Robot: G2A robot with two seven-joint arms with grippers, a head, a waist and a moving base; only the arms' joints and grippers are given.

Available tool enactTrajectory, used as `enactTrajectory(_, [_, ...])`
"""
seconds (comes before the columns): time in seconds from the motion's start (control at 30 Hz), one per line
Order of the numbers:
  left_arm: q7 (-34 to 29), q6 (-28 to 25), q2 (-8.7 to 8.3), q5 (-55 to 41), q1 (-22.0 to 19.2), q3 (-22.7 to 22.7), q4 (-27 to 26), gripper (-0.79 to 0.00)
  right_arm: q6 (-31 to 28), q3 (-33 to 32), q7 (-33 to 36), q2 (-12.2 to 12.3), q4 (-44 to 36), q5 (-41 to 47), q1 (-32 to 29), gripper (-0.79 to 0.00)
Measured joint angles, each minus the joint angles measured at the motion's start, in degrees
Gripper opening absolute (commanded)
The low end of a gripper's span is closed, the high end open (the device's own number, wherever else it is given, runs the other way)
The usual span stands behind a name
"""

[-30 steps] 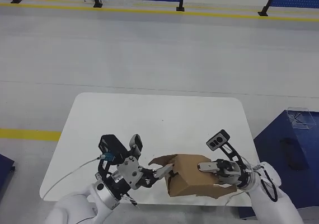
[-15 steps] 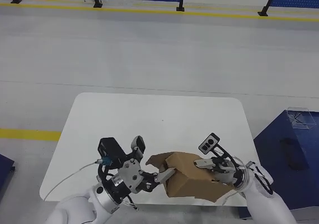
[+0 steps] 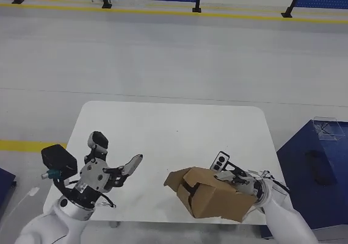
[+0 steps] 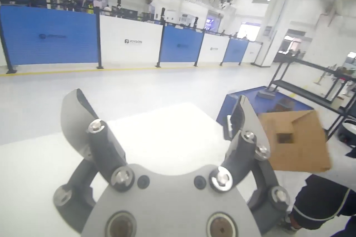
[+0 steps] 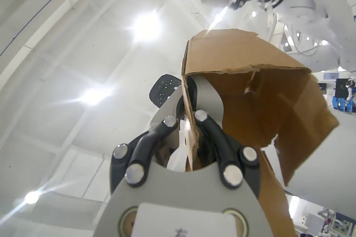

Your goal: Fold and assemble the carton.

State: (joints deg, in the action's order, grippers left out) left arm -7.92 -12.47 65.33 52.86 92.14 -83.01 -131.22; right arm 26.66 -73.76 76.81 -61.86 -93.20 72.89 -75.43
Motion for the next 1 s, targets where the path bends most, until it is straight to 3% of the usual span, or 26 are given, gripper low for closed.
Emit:
enactTrajectory(0.4, [-3.7,-3.8,0.37,3.6,-1.5,9.7,-1.9,0.0,-1.1,-0.1,1.1,0.3,0.1,-2.9,-0.5,-0.785])
enactTrajectory(1.0, [-7.8,-3.0,0.76,4.4,-3.4,14.3,-1.2,0.0,-1.4,-1.1,1.9,0.6,-0.9,-2.6,-1.2,-0.785])
